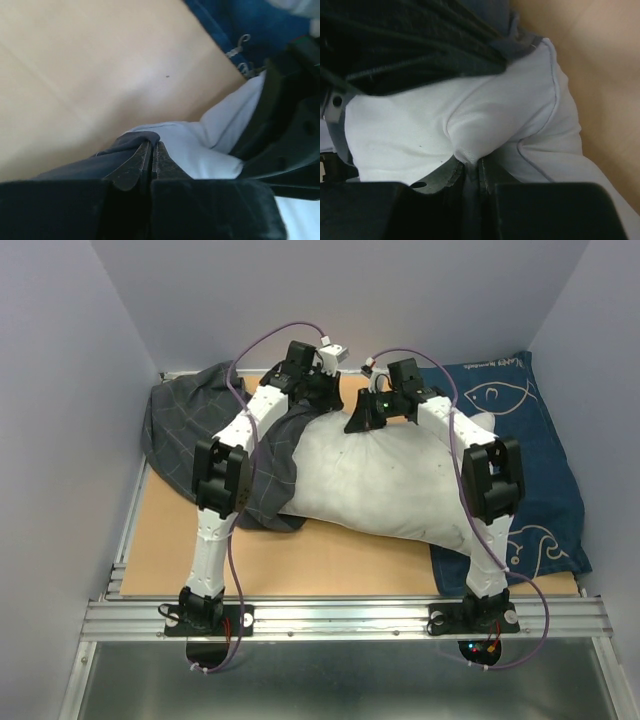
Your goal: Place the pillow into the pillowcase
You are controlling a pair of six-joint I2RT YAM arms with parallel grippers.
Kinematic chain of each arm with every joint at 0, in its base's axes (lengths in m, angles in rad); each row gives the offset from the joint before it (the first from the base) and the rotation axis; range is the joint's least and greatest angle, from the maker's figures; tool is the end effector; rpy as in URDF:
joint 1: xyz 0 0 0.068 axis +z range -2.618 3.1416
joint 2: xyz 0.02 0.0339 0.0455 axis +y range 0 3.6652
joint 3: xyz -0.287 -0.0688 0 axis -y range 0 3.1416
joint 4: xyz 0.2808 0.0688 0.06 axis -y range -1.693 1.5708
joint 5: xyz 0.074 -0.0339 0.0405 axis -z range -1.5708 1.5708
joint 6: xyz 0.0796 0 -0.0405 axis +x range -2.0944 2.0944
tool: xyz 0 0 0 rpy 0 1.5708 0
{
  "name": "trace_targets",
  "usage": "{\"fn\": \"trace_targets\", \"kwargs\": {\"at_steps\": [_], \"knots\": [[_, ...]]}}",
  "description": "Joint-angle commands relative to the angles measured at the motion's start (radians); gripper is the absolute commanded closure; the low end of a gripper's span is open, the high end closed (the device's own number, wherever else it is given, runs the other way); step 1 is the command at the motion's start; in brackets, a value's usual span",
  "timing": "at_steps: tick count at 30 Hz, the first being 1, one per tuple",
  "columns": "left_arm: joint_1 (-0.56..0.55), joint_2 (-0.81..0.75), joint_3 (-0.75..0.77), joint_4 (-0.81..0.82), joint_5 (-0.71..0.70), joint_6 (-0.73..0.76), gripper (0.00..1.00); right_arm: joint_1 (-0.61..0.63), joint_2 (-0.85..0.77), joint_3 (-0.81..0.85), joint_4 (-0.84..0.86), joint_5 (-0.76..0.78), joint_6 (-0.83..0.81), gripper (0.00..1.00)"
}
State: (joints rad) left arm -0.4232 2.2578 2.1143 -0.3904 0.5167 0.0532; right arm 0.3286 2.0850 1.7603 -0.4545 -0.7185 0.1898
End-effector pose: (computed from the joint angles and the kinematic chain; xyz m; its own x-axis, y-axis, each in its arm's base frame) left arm 0.5417 -0.2871 0.2817 -0.4237 0.2416 -0.8730 0.7684 0.6061 -0.2053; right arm 0.4958 0.2244 0.2366 -0.7826 -0.1168 -0.6114 -0.5484 0.5941 0.5885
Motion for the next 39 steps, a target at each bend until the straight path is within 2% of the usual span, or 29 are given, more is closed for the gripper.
{"fn": "trace_targets", "kwargs": {"at_steps": [1,6,11,14,15,16,18,19,20,23,24,26,29,31,32,35,38,39], "knots": [[-0.061,-0.104,0.056,0.120,0.186,-0.113,1.00,0.036,0.000,0.085,0.080,-0.088,0.094,0.99],[-0.072,-0.181,-0.020,0.260,0.209,-0.138,1.00,0.027,-0.031,0.114,0.111,-0.078,0.169,0.99],[-0.042,-0.239,-0.103,0.254,0.209,-0.138,1.00,0.021,-0.063,0.127,0.169,-0.007,0.270,1.00],[-0.025,-0.256,-0.103,0.182,0.209,-0.138,1.00,0.020,-0.066,0.058,0.212,0.117,0.286,0.99],[-0.013,-0.262,-0.090,0.124,0.018,0.011,0.59,0.018,-0.054,0.039,0.223,0.173,0.284,1.00],[0.001,-0.273,-0.088,0.101,0.000,0.023,0.48,0.017,-0.046,0.009,0.252,0.183,0.284,0.99],[0.027,-0.329,-0.108,0.036,-0.040,0.059,0.35,0.015,-0.034,-0.008,0.272,0.180,0.266,0.99],[0.062,-0.363,-0.126,0.025,-0.072,0.066,0.32,0.015,-0.028,-0.005,0.278,0.169,0.263,0.97],[0.079,-0.403,-0.155,0.019,-0.079,0.073,0.31,0.015,-0.034,-0.002,0.278,0.154,0.260,0.88],[0.136,-0.601,-0.363,-0.016,-0.162,0.149,0.21,0.017,-0.106,-0.010,0.277,0.139,0.209,0.59],[0.142,-0.695,-0.400,-0.040,-0.173,0.189,0.20,0.017,-0.130,-0.016,0.275,0.130,0.192,0.45],[0.143,-0.780,-0.477,-0.099,-0.191,0.292,0.20,0.018,-0.190,-0.042,0.261,0.126,0.149,0.39],[0.138,-0.944,-0.684,-0.221,-0.204,0.368,0.22,0.071,-0.346,-0.145,0.209,0.164,0.018,0.31],[0.136,-1.012,-0.782,-0.238,-0.193,0.402,0.22,0.110,-0.393,-0.189,0.162,0.183,-0.033,0.28],[0.133,-1.046,-0.879,-0.245,-0.164,0.445,0.22,0.131,-0.417,-0.220,0.149,0.192,-0.082,0.27],[0.113,-1.155,-1.037,-0.217,-0.175,0.488,0.21,0.252,-0.477,-0.332,0.128,0.280,-0.180,0.21],[0.113,-1.228,-1.118,-0.176,-0.165,0.491,0.18,0.409,-0.490,-0.412,0.128,0.469,-0.315,0.17],[0.115,-1.283,-1.132,-0.151,-0.170,0.461,0.14,0.467,-0.484,-0.424,0.128,0.564,-0.370,0.16]]}}
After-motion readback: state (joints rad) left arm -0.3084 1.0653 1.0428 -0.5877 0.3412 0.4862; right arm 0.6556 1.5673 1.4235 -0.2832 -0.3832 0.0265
